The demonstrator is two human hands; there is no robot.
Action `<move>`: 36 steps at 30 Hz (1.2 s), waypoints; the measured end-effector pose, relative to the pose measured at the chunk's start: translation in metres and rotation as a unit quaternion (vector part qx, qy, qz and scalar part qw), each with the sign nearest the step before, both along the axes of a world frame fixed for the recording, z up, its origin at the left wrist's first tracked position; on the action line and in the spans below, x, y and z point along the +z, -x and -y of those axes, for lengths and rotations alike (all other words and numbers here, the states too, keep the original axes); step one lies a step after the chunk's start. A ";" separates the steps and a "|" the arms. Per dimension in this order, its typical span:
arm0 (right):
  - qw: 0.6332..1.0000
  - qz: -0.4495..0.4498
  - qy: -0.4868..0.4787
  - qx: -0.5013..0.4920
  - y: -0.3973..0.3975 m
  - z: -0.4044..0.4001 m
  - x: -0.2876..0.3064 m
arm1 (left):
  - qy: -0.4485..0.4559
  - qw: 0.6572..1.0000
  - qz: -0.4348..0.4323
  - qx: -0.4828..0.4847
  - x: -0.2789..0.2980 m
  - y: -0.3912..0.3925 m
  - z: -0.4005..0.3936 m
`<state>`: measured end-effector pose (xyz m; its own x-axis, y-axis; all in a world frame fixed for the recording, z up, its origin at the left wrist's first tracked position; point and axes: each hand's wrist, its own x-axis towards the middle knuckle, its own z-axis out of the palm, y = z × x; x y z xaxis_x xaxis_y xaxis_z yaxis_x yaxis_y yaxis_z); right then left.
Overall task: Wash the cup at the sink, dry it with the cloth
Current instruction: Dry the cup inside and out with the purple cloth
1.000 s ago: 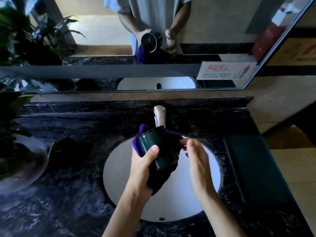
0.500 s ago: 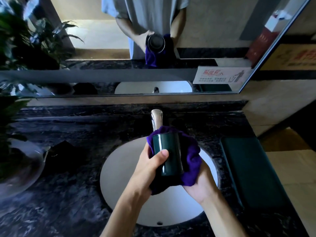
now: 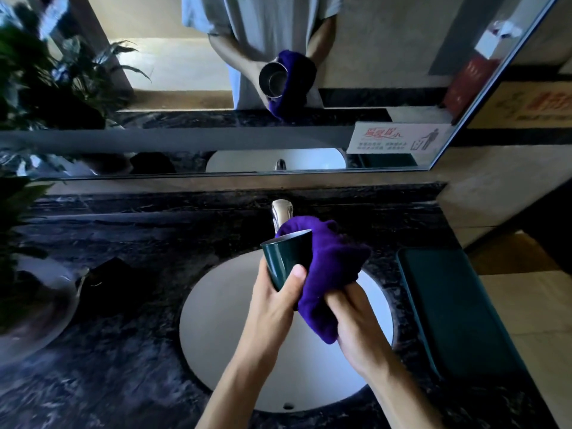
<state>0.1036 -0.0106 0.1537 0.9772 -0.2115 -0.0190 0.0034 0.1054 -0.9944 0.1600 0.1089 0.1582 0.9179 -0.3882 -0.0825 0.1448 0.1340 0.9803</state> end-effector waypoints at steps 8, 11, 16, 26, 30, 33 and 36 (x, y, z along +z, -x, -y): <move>0.971 -0.167 -0.151 -0.083 -0.024 0.000 0.010 | -0.023 0.999 0.036 -0.028 -0.011 0.001 0.002; 0.963 -0.194 -0.178 -0.053 -0.024 -0.003 0.013 | -0.039 0.999 0.028 -0.015 -0.020 -0.003 -0.002; 0.978 -0.077 -0.183 -0.068 -0.017 -0.026 0.007 | -0.037 0.996 0.019 0.081 -0.032 -0.007 0.000; 0.903 -0.111 -0.414 -0.045 -0.006 -0.033 -0.012 | -0.078 0.990 0.072 0.092 -0.043 -0.007 -0.009; 0.868 -0.086 -0.484 -0.071 -0.014 -0.025 -0.018 | -0.113 0.988 0.091 0.060 -0.045 0.005 -0.007; 0.845 -0.090 -0.523 -0.061 -0.017 -0.027 -0.022 | -0.134 0.983 0.112 0.048 -0.040 0.000 -0.005; 0.845 -0.095 -0.525 -0.040 -0.011 -0.027 -0.025 | -0.178 0.973 0.122 0.078 -0.032 -0.017 -0.007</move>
<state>0.1142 0.0167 0.1287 0.9193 -0.0458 -0.3909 -0.0968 0.9363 -0.3375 0.1768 0.1155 0.1266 0.9727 -0.2282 0.0412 -0.0927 -0.2196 0.9712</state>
